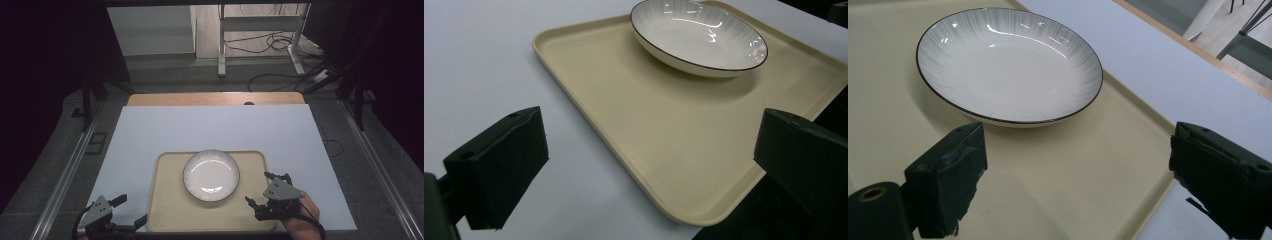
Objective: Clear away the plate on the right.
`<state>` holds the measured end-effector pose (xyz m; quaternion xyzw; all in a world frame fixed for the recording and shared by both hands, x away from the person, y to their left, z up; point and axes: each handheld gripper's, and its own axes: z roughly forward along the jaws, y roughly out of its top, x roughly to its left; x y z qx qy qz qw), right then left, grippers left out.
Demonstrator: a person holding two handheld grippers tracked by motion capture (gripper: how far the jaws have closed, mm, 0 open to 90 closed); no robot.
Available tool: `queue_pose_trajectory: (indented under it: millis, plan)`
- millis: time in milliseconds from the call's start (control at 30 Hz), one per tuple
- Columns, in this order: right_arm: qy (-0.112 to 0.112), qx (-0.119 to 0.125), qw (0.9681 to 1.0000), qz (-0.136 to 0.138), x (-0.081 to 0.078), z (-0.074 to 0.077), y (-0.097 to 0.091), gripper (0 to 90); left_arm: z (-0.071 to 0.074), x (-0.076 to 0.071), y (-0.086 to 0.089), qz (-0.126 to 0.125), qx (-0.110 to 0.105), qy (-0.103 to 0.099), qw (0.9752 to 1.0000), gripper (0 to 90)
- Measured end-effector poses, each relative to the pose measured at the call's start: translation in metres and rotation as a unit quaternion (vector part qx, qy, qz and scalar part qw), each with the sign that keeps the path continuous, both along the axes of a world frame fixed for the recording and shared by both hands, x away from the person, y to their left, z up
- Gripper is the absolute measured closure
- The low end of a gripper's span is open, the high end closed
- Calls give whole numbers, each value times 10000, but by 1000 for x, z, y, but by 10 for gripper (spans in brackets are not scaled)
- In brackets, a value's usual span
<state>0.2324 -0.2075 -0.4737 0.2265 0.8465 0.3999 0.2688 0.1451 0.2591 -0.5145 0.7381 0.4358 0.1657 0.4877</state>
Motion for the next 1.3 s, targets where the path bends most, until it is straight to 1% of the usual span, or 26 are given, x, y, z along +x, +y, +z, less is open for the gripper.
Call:
queue_pose_trajectory:
  millis: [167,400,600,700,800,967,1067,1300]
  plan:
    - [99,135,9998,-63,0,-1,-6,75,0,0,0,-1,0,-5,10000,6]
    - [147,218,9995,-150,0,-1,-13,65,0,0,0,-4,3,-5,10000,6]
    - [209,237,9993,-199,-1,-1,-17,55,0,0,0,-8,7,-9,10000,6]
    - [196,230,9994,-194,-2,-1,-18,47,0,0,0,-11,9,-9,10000,6]
    - [184,218,9993,-245,-4,-1,-19,38,0,0,0,-10,8,-12,10000,6]
    - [240,268,9989,-300,-6,1,-24,25,0,0,0,-11,12,-10,10000,6]
    - [284,353,9984,-333,-8,3,-28,20,0,0,0,-8,6,-7,10000,6]
    - [318,423,9977,-432,-10,3,-38,12,0,0,0,-8,6,-4,10000,6]
